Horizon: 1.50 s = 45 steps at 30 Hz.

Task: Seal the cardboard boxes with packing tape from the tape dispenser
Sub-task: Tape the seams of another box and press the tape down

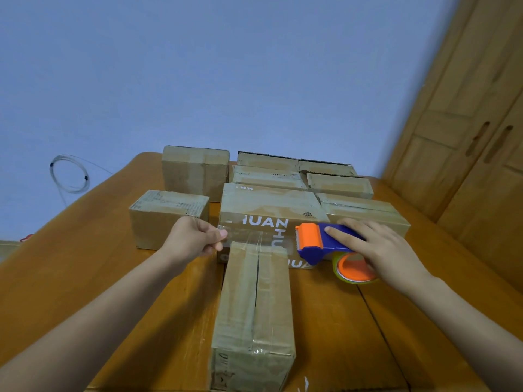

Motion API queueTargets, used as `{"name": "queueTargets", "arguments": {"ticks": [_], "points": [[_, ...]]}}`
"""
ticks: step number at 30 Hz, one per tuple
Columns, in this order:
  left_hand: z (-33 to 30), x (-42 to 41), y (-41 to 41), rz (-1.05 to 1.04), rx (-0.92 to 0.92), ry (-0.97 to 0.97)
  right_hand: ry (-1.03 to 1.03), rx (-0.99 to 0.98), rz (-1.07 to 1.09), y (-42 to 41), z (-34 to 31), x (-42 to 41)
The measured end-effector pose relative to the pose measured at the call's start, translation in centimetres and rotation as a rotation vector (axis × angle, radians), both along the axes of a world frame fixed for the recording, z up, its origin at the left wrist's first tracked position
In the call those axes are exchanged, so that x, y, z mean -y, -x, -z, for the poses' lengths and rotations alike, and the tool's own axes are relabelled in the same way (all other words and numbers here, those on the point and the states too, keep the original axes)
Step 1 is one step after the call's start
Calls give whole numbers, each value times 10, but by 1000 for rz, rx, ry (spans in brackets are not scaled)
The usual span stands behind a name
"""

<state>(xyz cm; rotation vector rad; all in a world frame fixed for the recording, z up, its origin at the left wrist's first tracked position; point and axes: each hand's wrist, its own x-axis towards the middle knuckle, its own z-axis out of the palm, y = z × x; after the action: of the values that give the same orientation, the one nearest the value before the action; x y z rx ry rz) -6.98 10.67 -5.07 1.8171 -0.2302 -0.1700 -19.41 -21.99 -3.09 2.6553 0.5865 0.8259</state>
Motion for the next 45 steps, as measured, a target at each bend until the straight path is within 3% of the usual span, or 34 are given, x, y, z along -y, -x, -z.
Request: {"name": "queueTargets", "arguments": {"ticks": [28, 37, 45], "points": [[12, 0, -4, 3, 22, -19, -7, -16, 33, -1, 16, 4], [35, 6, 12, -18, -95, 168, -180, -8, 41, -1, 52, -2], [49, 18, 23, -76, -27, 254, -442, -42, 68, -2, 92, -18]]}}
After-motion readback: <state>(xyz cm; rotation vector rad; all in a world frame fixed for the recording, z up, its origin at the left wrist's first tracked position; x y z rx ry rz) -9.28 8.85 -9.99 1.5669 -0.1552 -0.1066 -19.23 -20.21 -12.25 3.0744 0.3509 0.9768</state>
